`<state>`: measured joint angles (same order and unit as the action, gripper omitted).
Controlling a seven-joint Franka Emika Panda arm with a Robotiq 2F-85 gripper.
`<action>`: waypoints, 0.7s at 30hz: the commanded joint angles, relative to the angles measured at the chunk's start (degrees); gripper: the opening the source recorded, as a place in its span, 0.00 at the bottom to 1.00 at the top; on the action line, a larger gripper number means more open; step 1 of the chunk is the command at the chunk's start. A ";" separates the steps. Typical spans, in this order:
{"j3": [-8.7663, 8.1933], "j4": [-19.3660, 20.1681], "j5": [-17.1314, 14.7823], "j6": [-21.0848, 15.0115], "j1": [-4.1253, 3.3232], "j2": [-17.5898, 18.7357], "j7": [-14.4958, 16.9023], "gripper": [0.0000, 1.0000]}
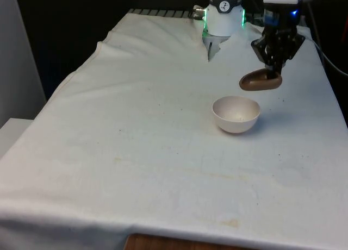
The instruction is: Pour the coffee beans from the cup into the bowl.
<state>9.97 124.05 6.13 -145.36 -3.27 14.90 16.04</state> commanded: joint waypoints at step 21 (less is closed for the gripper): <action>2.18 -0.40 0.17 0.06 -0.06 0.29 -2.52 0.01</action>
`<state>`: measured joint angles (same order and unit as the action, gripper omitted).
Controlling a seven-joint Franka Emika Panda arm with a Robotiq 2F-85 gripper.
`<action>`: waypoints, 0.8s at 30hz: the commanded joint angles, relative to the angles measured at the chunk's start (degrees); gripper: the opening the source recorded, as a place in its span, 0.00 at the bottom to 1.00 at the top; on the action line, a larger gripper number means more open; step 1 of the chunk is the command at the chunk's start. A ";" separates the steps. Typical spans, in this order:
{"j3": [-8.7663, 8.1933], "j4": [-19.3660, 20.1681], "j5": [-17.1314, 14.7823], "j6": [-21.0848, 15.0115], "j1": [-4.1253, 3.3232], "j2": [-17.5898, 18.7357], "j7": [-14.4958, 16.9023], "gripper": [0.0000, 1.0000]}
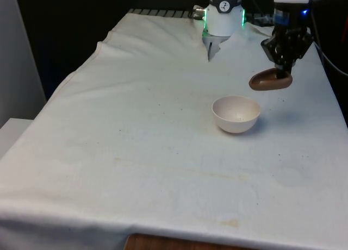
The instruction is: Pour the coffee beans from the cup into the bowl.
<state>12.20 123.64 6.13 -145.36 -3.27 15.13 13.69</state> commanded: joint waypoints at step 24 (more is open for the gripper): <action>-0.52 -0.86 -13.69 -1.09 2.52 0.69 12.78 0.01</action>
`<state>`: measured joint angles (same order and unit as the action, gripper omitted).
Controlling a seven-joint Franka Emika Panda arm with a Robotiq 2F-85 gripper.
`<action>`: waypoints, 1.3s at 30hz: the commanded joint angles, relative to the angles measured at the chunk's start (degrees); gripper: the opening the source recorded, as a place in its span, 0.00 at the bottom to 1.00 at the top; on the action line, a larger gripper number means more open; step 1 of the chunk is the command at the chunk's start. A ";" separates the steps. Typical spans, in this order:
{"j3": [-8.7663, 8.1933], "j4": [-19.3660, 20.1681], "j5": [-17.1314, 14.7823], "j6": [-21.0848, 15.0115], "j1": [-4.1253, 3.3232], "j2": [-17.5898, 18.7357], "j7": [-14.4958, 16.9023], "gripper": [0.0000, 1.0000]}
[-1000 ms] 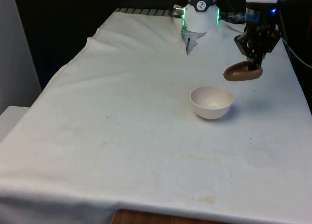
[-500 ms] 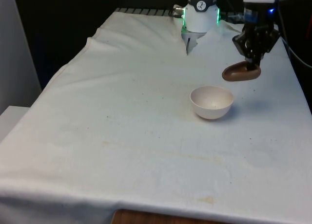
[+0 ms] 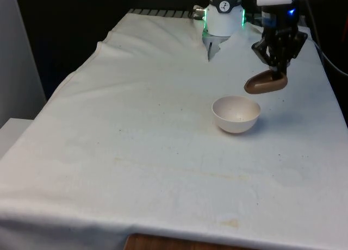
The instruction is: Pour the coffee beans from the cup into the bowl.
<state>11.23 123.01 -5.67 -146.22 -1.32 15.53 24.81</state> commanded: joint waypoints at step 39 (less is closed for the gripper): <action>-4.07 -0.92 -21.54 6.13 2.23 -0.06 20.51 0.01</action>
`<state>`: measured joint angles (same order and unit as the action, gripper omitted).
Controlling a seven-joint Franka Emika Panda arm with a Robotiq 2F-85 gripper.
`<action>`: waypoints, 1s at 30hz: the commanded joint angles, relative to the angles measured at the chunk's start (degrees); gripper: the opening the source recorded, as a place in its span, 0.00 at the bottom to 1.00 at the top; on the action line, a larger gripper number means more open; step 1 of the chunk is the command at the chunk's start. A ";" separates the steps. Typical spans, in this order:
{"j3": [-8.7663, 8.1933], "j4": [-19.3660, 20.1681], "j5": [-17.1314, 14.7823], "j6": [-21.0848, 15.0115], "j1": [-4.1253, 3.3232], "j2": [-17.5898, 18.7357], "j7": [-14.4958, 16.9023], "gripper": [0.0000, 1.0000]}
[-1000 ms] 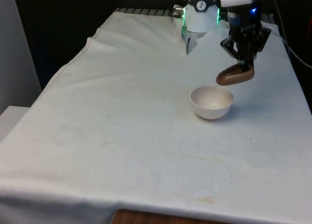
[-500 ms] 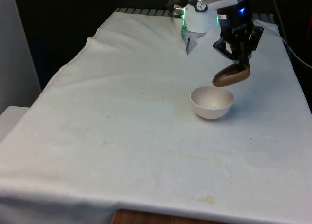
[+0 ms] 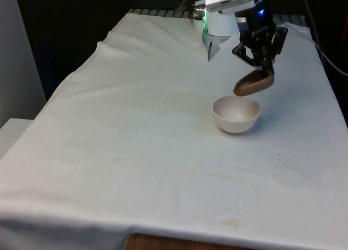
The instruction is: Pour the coffee beans from the cup into the bowl.
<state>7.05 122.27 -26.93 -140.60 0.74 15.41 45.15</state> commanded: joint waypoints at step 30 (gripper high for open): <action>-3.04 -5.04 -3.38 8.77 0.52 3.50 0.52 0.01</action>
<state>3.78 117.51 -29.74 -132.47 0.97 18.85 45.38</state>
